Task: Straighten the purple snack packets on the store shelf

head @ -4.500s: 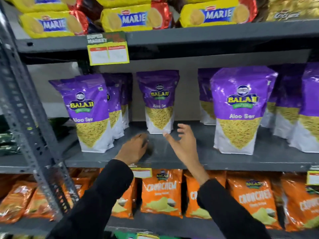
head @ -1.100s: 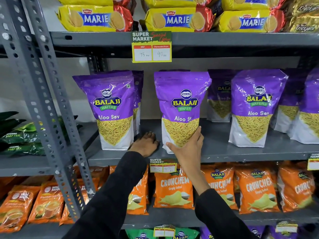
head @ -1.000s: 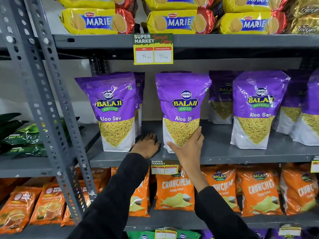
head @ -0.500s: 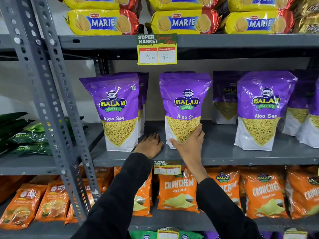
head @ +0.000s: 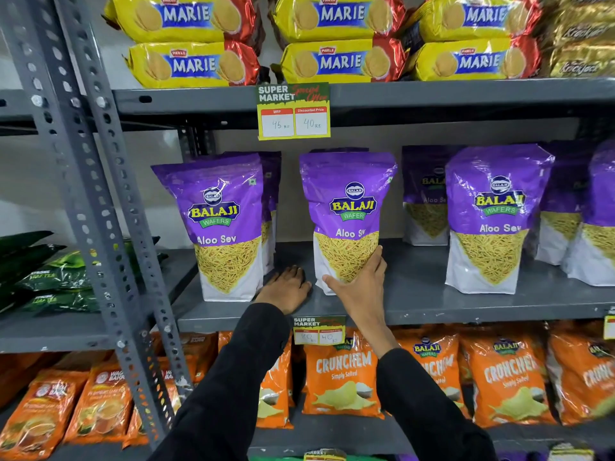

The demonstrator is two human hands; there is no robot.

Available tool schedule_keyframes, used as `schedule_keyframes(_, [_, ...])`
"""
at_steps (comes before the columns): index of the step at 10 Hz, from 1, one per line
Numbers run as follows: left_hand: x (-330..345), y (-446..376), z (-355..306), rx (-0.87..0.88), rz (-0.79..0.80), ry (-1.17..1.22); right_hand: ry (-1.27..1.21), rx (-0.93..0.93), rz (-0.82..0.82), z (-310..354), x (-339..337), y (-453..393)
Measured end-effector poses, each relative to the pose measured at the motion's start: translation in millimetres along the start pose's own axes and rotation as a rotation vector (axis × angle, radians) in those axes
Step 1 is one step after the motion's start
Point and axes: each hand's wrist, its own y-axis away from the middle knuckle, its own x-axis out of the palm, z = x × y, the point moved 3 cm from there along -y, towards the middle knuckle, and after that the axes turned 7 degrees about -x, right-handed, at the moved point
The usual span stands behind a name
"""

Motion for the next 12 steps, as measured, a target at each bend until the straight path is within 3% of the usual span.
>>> schedule_keyframes(6, [12.4,-17.0,11.3,0.046,-0.011,-0.113,-0.022,-0.015,-0.024,-9.0,3.4,-2.7])
schedule_keyframes(10, [4.8,-8.8,6.8,-0.005,0.022,-0.033,-0.092,-0.017,-0.05,-4.8,-2.0,4.1])
schedule_keyframes(11, [-9.2,8.0,0.6,0.003,-0.114,0.102,-0.217,-0.102,-0.112,1.6,-35.3,48.6])
schedule_keyframes(12, [-28.9,33.0,-22.3,0.166,-0.48,0.139,-0.338,-0.028,-0.127,-27.2,-75.8,138.6])
